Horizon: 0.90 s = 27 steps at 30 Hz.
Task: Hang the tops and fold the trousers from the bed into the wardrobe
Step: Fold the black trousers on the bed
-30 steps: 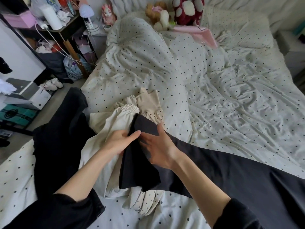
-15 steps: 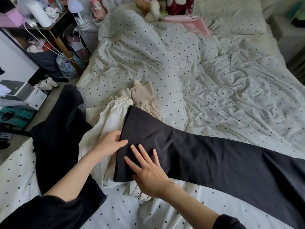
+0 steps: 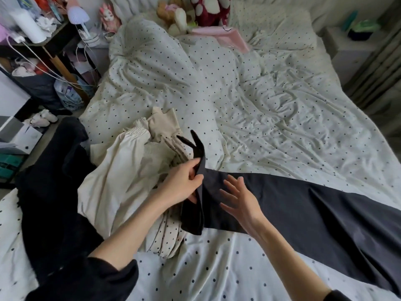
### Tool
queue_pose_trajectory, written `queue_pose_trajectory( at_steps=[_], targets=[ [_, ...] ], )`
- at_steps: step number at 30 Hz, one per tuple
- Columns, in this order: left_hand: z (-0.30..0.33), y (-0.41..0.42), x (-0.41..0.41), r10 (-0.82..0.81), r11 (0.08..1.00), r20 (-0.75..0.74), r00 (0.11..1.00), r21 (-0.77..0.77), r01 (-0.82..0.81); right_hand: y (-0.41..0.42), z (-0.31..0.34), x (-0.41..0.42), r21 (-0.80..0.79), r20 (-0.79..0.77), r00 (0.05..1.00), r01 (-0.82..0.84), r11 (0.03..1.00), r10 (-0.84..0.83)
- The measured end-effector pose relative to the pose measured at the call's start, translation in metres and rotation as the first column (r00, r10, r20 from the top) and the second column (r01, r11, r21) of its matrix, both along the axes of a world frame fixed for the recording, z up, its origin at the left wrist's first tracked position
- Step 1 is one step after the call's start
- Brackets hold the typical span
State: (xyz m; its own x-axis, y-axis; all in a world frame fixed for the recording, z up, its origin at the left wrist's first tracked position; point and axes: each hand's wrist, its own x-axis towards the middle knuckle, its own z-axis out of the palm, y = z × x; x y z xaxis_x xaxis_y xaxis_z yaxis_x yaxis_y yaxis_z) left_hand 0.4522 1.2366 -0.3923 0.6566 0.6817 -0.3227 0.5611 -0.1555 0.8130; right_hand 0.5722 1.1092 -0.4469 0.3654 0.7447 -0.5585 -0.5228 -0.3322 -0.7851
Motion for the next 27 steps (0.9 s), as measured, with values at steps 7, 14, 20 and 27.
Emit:
queue_pose_trajectory(
  at_steps=[7,14,20,27],
  targets=[
    [-0.066,-0.056,0.051,-0.142,0.990,-0.145,0.979,-0.005,0.143,-0.052,-0.014,0.041,-0.148,0.432,0.902,0.056,0.987,0.014],
    [-0.108,-0.007,-0.001,0.175,0.982,-0.352,0.920,0.134,-0.135,-0.041,-0.053,0.001,-0.312,0.923,0.150,-0.249,0.917,0.355],
    [-0.117,-0.013,-0.008,0.259,0.890,-0.289,0.922,-0.299,-0.344,-0.038,-0.074,0.002,-0.513,0.854,-0.081,-0.294,0.807,0.513],
    [-0.065,-0.023,-0.012,0.339,0.791,-0.134,0.931,-0.495,-0.359,-0.056,-0.048,0.005,-0.347,0.822,0.338,-0.341,0.874,0.458]
  ],
)
